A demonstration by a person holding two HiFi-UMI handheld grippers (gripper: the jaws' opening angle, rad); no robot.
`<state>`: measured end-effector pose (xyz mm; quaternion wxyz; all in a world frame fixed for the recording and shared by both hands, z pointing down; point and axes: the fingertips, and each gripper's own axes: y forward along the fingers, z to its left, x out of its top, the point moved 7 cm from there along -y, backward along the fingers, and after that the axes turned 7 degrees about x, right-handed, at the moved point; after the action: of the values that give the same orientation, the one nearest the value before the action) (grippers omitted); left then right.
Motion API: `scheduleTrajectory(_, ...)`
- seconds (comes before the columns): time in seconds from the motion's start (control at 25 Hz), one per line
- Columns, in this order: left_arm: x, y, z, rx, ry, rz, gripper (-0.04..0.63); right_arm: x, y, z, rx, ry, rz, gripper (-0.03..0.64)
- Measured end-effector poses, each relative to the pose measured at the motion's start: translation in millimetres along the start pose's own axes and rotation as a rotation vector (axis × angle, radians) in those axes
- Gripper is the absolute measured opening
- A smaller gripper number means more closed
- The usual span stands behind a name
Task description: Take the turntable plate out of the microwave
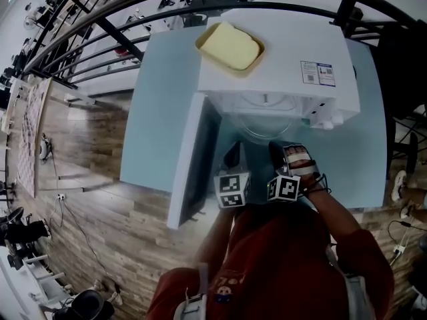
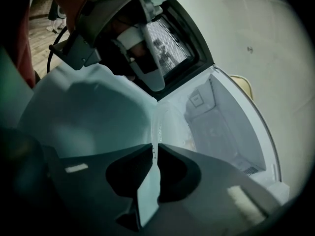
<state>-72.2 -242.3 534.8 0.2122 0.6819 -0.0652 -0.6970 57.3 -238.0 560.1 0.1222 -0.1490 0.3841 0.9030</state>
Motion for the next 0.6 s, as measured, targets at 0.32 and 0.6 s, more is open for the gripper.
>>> scheduleTrajectory(0.32,-7,0,-5,-0.05,-0.101,0.033,0.021,0,-4,2,0.007,0.009,-0.003,0.031)
scheduleTrajectory(0.6,-10,13,-10,-0.172,-0.385,0.053,0.156,-2,-6,4,0.021,0.017,-0.004,0.031)
